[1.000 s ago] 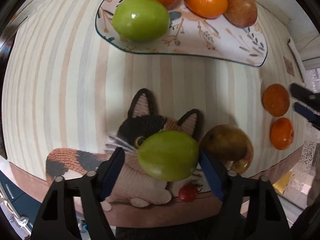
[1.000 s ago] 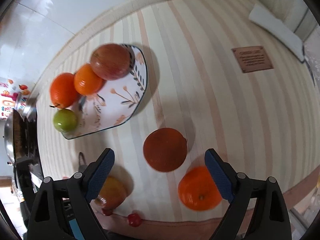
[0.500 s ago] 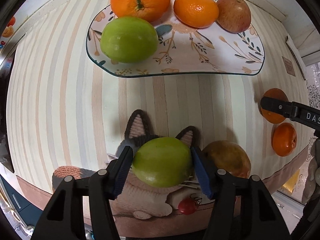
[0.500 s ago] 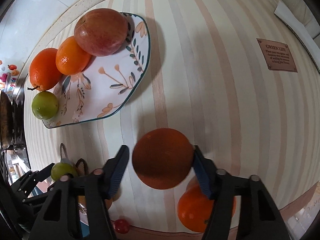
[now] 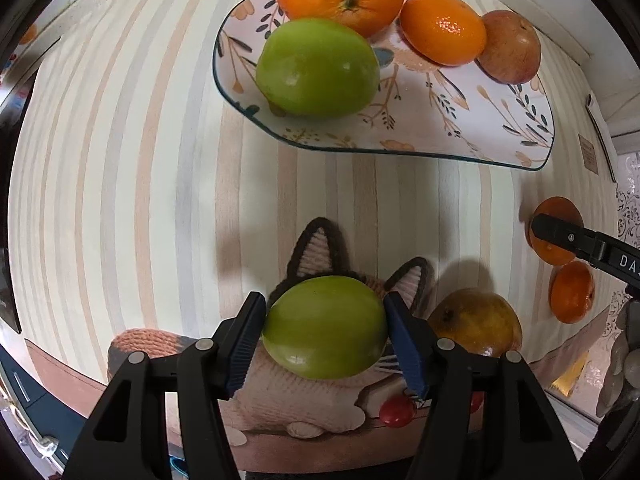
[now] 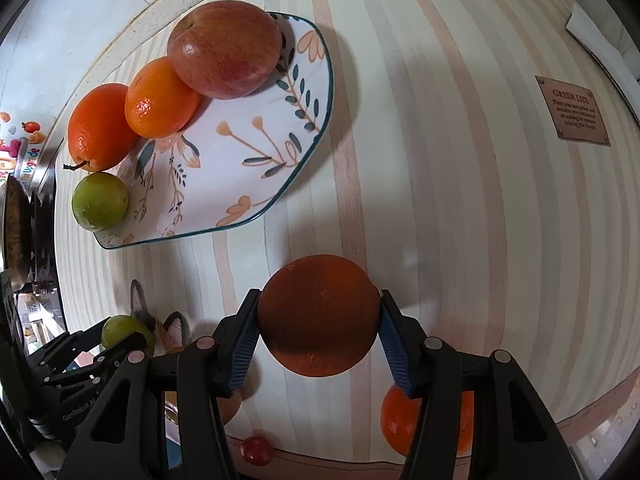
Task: Organize fruits
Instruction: 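Set the green apple and brown orange on the plate and open both tools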
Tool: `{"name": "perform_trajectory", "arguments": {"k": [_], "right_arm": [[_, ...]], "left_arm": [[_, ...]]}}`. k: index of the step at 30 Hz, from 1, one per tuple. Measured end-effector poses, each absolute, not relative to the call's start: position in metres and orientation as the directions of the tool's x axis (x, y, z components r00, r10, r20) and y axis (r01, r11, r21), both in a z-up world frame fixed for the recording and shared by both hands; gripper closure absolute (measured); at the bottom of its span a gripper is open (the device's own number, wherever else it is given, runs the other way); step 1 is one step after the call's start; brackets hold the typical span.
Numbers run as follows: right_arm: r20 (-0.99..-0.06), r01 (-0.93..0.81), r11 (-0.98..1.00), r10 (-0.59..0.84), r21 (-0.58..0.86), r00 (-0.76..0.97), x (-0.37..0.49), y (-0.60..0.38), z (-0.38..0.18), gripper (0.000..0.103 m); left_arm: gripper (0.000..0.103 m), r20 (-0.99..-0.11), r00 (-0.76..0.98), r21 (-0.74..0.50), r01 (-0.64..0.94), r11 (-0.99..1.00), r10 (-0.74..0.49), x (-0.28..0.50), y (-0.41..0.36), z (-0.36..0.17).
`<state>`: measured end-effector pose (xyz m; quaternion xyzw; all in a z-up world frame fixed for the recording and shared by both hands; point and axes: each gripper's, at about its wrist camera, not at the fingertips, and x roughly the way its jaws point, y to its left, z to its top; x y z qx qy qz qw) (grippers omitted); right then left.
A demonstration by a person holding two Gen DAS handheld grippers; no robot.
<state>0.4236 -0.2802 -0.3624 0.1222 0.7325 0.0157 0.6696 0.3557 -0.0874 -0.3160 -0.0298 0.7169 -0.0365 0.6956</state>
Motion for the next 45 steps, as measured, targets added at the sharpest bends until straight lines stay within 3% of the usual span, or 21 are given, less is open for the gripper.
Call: {"name": "perform_trajectory", "arguments": {"k": [9,22,28,42,45], "right_arm": [[-0.978,0.139,0.971,0.205,0.197,-0.044,0.424,-0.284,-0.353,0.045],[-0.944,0.087,0.942,0.317,0.325,0.088,0.458,-0.27,-0.294,0.045],[-0.953,0.046,0.953,0.294,0.298,0.076,0.486,-0.261,-0.309,0.045],[-0.969,-0.02,0.97,0.244,0.243,0.043,0.511,-0.248,-0.332,0.044],[-0.968,-0.002,0.969,0.247,0.247,0.038,0.513,-0.251,-0.333,0.036]], "left_arm": [[0.045,-0.996,-0.003,-0.084,-0.007,0.996,-0.084,0.358,-0.088,-0.31],[0.045,-0.971,0.113,-0.21,0.024,0.977,-0.212,0.432,-0.122,-0.23],[0.045,-0.985,0.052,-0.166,0.021,0.986,-0.167,0.484,-0.136,-0.259],[0.044,-0.976,-0.109,-0.184,-0.048,0.982,-0.188,0.489,-0.138,-0.301],[0.038,-0.97,-0.099,-0.217,-0.058,0.974,-0.222,0.489,-0.138,-0.298]]}}
